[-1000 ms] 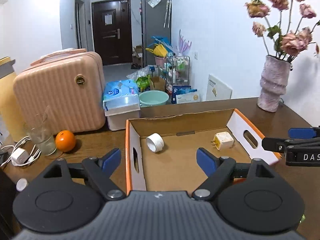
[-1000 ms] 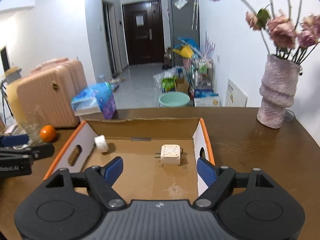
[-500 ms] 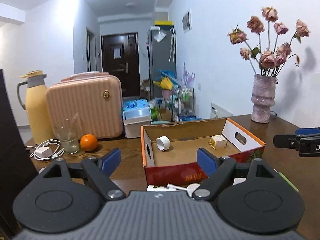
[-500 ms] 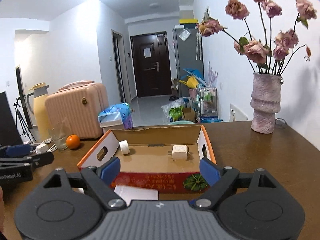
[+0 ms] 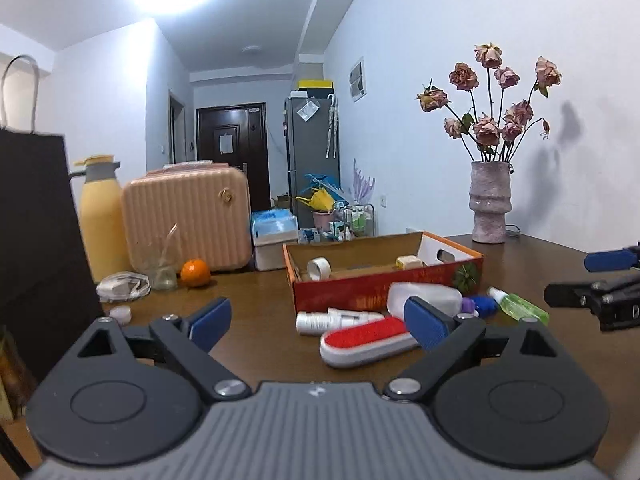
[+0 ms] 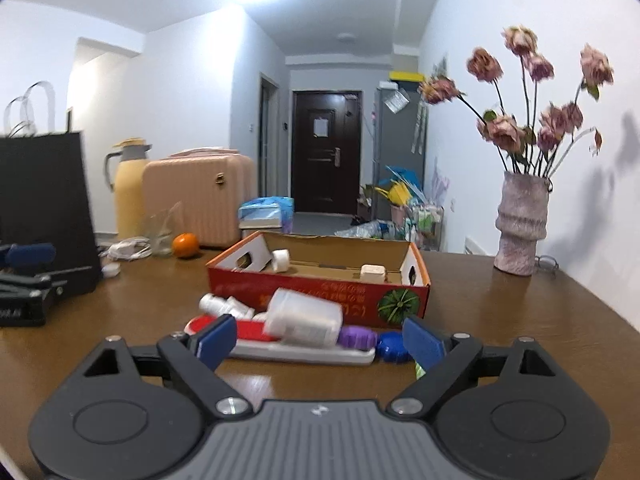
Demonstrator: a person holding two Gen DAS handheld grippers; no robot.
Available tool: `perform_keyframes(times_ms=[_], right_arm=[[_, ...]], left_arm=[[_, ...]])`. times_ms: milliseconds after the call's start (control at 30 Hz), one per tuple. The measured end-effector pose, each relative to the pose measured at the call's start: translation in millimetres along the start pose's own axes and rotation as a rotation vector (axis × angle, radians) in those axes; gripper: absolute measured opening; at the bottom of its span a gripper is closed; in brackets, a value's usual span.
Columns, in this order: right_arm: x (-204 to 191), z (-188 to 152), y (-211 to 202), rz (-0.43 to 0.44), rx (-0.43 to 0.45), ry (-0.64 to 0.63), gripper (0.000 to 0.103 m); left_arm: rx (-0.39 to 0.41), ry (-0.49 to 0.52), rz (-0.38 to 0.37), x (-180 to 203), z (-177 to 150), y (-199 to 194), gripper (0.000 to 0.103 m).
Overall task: Organize rigid objects
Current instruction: 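Withdraw both open tools from the box back toward the table items, then grasp the white plastic container with the right tool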
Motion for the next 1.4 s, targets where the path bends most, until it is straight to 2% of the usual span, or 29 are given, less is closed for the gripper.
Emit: perform_keyframes(times_ms=[167, 300, 400, 933, 1100, 1200, 1333, 1400], right_arm=[[-14.3, -26.1, -30.3, -0.017, 0.017, -0.021, 0.093], [-14.2, -45.1, -40.8, -0.029, -0.006, 0.042, 0.093], [-7.9, -55.3, -45.4, -0.052, -0.016, 0.076, 0.093], [24.7, -65.3, -28.6, -0.128, -0.039, 0.150, 0.091], [29.1, -65.7, -16.6, -0.125, -0.053, 0.128, 0.090], [35.3, -62.8, -1.4, -0.121, -0.069, 0.127, 0.085], [43.3, -53.7, 24.4, -0.103, -0.073, 0.128, 0.084], [46.9, -49.0, 37.8, -0.093, -0.072, 0.127, 0.083]], left_arm=[[-0.017, -0.005, -0.016, 4.7, -18.0, -27.6, 0.097], [-0.058, -0.014, -0.038, 8.6, -32.1, -33.8, 0.097], [-0.055, 0.005, -0.037, 10.8, -34.0, -36.0, 0.097], [-0.093, 0.004, -0.052, 15.8, -51.3, -21.5, 0.097], [-0.125, -0.063, -0.072, 13.9, -51.6, -0.2, 0.096], [-0.153, -0.075, -0.100, 18.0, -51.4, 22.1, 0.096], [-0.199, -0.085, -0.114, 21.9, -50.6, 60.0, 0.088], [-0.199, -0.087, -0.129, 26.1, -47.6, 75.6, 0.088]])
Point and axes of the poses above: each gripper's, at about its wrist camera, not at the fingertips, and y roughly the way its jaws point, x to its right, z to its top, the point moved 10 cm from there along y, roughly the way its jaws point, and after that the axes turned 8 degrees about x, right-handed, at the moved point
